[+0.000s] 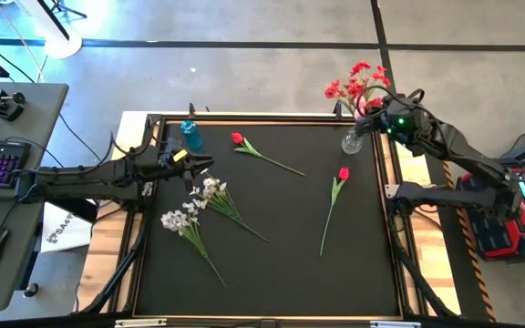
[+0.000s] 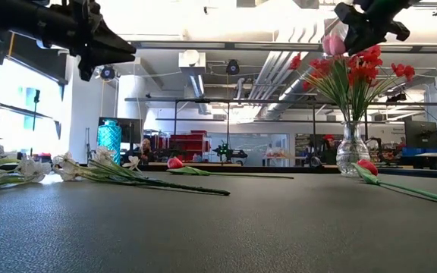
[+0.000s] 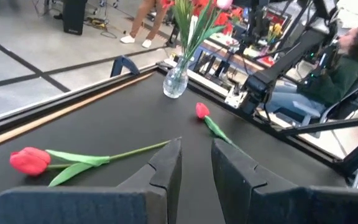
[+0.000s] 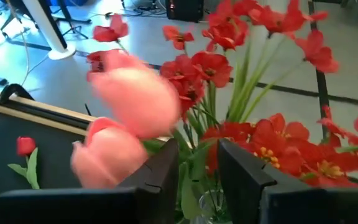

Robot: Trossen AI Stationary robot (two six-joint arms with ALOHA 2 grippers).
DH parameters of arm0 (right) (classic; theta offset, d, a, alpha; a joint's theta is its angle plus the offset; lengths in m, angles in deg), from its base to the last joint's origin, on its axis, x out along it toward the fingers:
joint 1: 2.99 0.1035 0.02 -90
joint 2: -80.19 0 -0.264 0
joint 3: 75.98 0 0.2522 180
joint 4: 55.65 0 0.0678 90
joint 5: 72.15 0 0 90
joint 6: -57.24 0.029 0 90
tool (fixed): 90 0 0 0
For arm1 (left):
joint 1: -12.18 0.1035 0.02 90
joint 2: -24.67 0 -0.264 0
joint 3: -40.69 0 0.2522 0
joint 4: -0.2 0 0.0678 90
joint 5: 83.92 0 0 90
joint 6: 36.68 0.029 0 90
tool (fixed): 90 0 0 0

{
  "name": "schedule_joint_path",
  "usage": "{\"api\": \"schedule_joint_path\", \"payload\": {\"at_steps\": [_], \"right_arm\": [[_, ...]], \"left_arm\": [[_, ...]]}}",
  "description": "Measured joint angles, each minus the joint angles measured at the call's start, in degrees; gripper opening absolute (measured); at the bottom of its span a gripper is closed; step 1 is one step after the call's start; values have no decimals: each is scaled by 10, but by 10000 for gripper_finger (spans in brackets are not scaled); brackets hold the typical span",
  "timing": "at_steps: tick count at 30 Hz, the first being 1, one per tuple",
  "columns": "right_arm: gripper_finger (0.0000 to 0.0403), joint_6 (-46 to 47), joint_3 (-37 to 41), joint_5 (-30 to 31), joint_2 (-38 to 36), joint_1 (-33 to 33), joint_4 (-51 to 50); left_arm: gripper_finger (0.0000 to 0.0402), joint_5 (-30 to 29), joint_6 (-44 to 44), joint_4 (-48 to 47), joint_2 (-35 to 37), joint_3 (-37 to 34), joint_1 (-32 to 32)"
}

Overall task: Sort flowers into vase by color
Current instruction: Put the pink flower into the transparent vase, then put the top white flowers into the blue vase

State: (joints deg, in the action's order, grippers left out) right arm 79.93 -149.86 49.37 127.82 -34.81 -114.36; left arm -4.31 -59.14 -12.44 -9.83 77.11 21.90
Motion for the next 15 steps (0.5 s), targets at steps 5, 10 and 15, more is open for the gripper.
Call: {"api": "schedule_joint_path", "payload": {"at_steps": [5, 10, 15], "right_arm": [[123, 39, -1, -16, -4, -8, -7], [173, 58, -43, -16, -13, -8, -6], [216, 42, -107, -31, -17, -8, -2]], "left_arm": [[74, 13, 0, -1, 0, 0, 0], [74, 4, 1, -9, 0, 0, 0], [74, -37, 18, -122, -5, 53, 2]]}}
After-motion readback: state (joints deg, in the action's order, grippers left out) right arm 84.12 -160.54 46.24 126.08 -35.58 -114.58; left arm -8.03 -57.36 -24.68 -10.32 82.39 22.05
